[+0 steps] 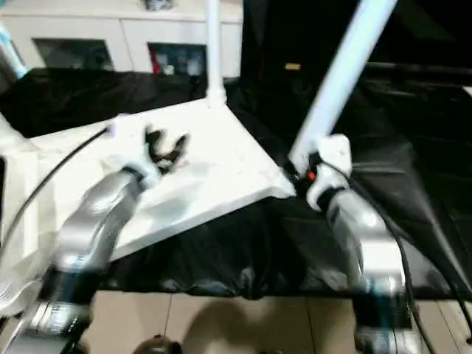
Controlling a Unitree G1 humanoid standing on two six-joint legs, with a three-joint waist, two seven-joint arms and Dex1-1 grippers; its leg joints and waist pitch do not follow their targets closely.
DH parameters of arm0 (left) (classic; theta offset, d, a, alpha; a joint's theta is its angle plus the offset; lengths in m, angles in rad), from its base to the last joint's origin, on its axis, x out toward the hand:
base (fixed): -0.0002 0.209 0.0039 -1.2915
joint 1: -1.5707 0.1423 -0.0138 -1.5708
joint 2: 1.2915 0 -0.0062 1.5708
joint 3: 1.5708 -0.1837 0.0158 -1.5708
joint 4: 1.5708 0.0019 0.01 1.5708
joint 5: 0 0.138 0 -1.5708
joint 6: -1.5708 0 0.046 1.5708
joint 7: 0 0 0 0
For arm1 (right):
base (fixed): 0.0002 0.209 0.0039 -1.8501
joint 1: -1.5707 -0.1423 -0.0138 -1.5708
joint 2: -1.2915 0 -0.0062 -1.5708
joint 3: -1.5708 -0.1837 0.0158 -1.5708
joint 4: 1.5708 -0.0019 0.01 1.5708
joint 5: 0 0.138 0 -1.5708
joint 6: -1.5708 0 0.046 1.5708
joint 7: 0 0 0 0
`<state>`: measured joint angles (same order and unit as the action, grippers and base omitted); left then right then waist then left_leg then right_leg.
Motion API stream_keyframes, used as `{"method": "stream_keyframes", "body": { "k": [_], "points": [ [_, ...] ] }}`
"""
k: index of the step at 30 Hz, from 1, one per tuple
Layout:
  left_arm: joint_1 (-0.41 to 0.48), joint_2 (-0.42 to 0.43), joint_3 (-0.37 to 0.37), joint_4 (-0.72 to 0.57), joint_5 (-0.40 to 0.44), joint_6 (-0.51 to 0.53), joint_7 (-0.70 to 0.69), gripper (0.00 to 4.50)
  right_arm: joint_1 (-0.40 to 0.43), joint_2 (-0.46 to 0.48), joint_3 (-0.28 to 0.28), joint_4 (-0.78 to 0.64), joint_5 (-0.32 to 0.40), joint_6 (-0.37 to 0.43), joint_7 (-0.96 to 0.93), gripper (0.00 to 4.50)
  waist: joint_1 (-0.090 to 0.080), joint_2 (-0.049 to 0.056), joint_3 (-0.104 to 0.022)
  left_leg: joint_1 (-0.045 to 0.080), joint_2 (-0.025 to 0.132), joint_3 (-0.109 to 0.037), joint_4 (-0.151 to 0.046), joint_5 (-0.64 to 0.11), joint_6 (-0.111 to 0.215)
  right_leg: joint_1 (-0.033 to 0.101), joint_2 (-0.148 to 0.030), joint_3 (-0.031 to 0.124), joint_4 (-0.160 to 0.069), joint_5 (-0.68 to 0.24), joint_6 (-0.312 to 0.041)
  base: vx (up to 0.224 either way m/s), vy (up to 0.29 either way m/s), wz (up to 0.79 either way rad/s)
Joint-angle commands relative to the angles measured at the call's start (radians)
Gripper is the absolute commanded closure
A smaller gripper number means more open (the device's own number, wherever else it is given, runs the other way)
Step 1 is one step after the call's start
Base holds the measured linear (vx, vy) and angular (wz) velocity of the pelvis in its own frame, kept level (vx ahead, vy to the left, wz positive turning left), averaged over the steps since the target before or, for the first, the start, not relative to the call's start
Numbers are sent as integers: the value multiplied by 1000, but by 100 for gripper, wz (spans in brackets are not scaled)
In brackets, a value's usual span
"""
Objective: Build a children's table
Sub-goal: Insert table leg to table base
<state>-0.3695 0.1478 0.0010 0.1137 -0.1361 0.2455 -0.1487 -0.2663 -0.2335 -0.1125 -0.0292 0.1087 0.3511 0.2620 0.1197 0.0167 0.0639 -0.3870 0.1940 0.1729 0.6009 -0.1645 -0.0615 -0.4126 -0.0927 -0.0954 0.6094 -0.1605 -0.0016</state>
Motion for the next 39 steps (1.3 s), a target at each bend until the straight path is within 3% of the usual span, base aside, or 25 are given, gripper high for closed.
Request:
{"method": "stream_keyframes", "body": {
  "k": [1,8,10,12,13,15,16,17,18,20,21,22,24,27,29,30,31,32,33,34,35,36,37,38,39],
  "points": [
    [51,14,-11,-55,48,-13,18,146,14,23,-16,-57,-56,-57,-90,259,-6,-13,-77,15,24,-8,-73,-253,-14,47,-49,44,-92,-402,-60,0,0,0],
    [168,-17,5,-180,42,54,79,146,165,100,-30,-125,38,-28,-81,259,-37,-5,-64,27,32,-27,-84,-412,-27,33,-23,24,-118,-503,-15,0,0,0],
    [182,-13,-2,-198,59,56,85,146,191,112,-22,-149,71,-25,-55,259,-58,10,-64,47,72,-59,-108,-484,-27,35,7,1,-120,-413,-23,0,0,0],
    [196,-13,-7,-216,76,58,86,146,209,125,-14,-160,89,-37,-41,259,-77,43,-65,61,222,-135,-190,-501,14,29,10,-2,28,-141,-93,0,0,0],
    [201,-17,-7,-230,78,52,85,146,212,125,-10,-166,103,-35,-24,259,-82,37,-64,64,231,-138,-194,-479,32,17,10,3,51,-123,-106,-3,-85,3],
    [205,-41,10,-251,41,89,87,146,213,104,4,-167,93,-27,-6,259,-91,15,-65,56,194,-116,-171,-422,133,18,-16,36,58,-95,-154,7,-152,-1],
    [207,-40,8,-254,45,89,88,146,214,100,6,-167,88,-28,-6,259,-86,-15,-74,17,78,-45,-87,-387,166,37,-36,61,-32,-89,-263,-11,-179,-3],
    [211,-40,3,-259,45,81,85,146,215,96,7,-168,87,-25,-2,259,-45,-70,-85,-17,-78,24,117,-270,154,63,-68,82,-116,-325,-228,-29,-164,-3],
    [216,-33,-10,-265,60,82,87,146,218,87,10,-169,85,-23,7,259,-25,-61,-67,-48,-57,-7,111,-128,102,68,-107,100,-119,-558,-45,-29,-164,-3],
    [220,-35,-13,-272,58,96,91,146,219,80,7,-172,97,-9,19,259,-13,-55,-61,-47,-42,-36,58,-136,80,73,-113,112,-118,-712,214,-40,-135,-6],
    [223,-40,-11,-276,56,101,94,146,220,74,6,-176,110,3,32,259,-15,-39,-59,-19,-22,-48,17,-153,103,66,-99,90,-135,-660,201,-46,-118,-5],
    [224,-43,-8,-277,58,99,95,146,220,69,8,-177,111,4,36,259,-21,-38,-54,-24,-19,-61,3,-165,109,59,-65,63,-125,-637,204,-59,-97,-7],
    [225,-52,-2,-281,59,103,100,146,219,59,16,-177,108,5,46,259,-26,-3,-69,32,51,-80,-32,-262,110,60,-56,19,-142,-510,97,-53,-74,0],
    [222,-69,11,-292,47,124,105,146,213,40,30,-173,107,11,54,259,-32,4,-45,50,127,-87,-90,-508,79,76,-71,18,-111,-437,-5,0,0,0],
    [214,-64,3,-293,37,124,93,146,208,34,36,-170,110,16,66,259,-39,-10,-24,77,81,-62,-67,-618,18,59,-81,6,-149,-676,16,-30,-8,6],
    [211,-50,-14,-293,42,106,72,146,206,24,49,-167,96,7,76,259,-52,-19,-18,133,15,-27,19,-519,7,20,-89,-67,-246,-885,88,-59,-15,11],
    [211,-48,-20,-294,51,108,76,146,206,20,58,-166,90,10,85,259,-59,-12,-13,157,4,-17,45,-483,14,10,-80,-116,-285,-916,122,-74,11,2],
    [211,-52,-19,-294,54,114,83,146,207,18,64,-168,89,14,91,259,-64,20,-23,95,89,-52,-40,-627,30,107,-45,-163,-178,-691,125,119,114,-25],
    [212,-55,-18,-293,54,118,87,146,208,17,69,-171,88,17,96,259,-20,0,-23,-99,92,-122,-172,-837,13,212,-41,-28,102,-266,-3,119,114,-25],
    [213,-58,-17,-293,55,120,88,146,210,11,81,-174,79,13,102,259,6,40,-40,-78,5,-76,-188,-832,-32,185,30,-27,124,-326,-34,191,149,7],
    [216,-58,-19,-291,61,122,85,146,214,5,94,-175,72,8,108,259,-49,-31,-61,-18,-40,-77,-78,-606,-10,165,-106,31,17,-697,-41,76,3,41],
    [216,-59,-19,-291,63,121,83,146,215,4,97,-175,73,8,109,259,-37,-30,-33,3,-31,-98,164,-260,49,144,-273,48,-194,-1004,-105,76,3,41],
    [216,-59,-18,-292,63,121,82,146,216,2,102,-176,72,2,113,259,-46,-33,-29,-32,-8,-107,183,-179,59,183,-295,35,-191,-981,-100,68,-4,21],
    [216,-60,-17,-292,62,121,81,146,217,0,106,-177,70,-3,116,259,-56,-13,-24,-37,11,-99,172,-195,30,216,-268,-49,-189,-987,-78,86,105,26],
    [216,-59,-17,-293,62,124,80,146,219,9,97,-179,86,1,114,259,-76,12,-30,31,29,-92,77,-352,6,210,-165,-63,-153,-859,-97,86,105,26]
  ]
}}
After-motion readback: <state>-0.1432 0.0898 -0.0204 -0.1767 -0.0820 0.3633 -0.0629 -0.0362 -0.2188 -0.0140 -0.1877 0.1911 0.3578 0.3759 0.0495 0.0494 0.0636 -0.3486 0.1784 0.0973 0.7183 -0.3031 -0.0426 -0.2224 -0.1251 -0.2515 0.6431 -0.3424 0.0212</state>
